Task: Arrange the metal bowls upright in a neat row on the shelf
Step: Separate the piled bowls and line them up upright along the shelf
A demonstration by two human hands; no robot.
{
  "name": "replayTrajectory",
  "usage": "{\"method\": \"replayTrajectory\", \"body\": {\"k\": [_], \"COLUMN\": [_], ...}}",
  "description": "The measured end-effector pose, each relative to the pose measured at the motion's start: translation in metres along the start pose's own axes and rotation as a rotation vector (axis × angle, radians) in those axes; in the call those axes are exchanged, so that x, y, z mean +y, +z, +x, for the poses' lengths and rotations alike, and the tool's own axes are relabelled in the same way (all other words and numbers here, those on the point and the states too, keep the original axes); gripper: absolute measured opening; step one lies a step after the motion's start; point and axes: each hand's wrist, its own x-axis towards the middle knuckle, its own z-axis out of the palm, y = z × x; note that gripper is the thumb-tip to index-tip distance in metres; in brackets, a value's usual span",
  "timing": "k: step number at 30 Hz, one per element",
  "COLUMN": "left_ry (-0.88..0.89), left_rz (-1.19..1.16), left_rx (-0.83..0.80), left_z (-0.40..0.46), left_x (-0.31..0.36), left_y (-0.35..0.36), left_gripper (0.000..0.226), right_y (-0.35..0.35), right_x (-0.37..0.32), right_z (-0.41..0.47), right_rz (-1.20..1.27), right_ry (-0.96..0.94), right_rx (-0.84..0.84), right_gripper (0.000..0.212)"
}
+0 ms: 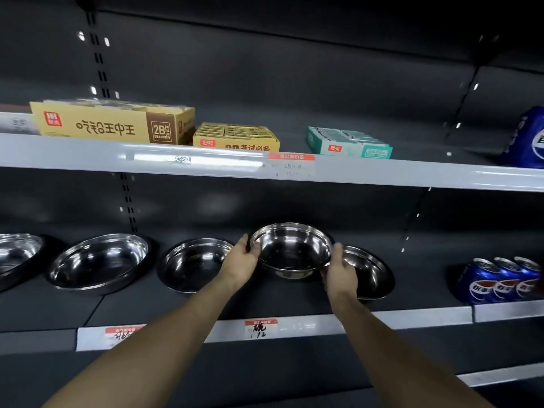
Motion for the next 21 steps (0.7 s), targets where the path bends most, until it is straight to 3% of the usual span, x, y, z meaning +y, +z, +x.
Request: {"method": "replayTrajectory", "body": {"k": [4, 8, 14, 21], "left_ry": [0.024, 0.087, 0.237, 0.095], "left_rz": [0.194, 0.518, 1.111, 1.222], "left_rx": [-0.072, -0.158, -0.072, 0.039], "left_z": [-0.006, -0.009, -0.007, -0.013], "left_x": [-0.001, 0.004, 0.003, -0.017], "left_y": [-0.006, -0.022, -0.073, -0.135], "left_gripper": [0.066, 0.072, 0.067, 0.061], "right_y": [-0.003, -0.004, 0.008, 0.068], "right_x": [0.004, 0.005, 0.001, -0.004], "right_z": [-0.001, -0.004, -0.001, -0.009], "right_rz": [-0.129, -0.185, -0.182, -0.072], "right_ry": [-0.011, 0.001, 0.023, 0.010], "right_rx": [0.036, 0.073, 0.086, -0.028], "right_gripper": [0.034, 0.034, 0.035, 0.028]}}
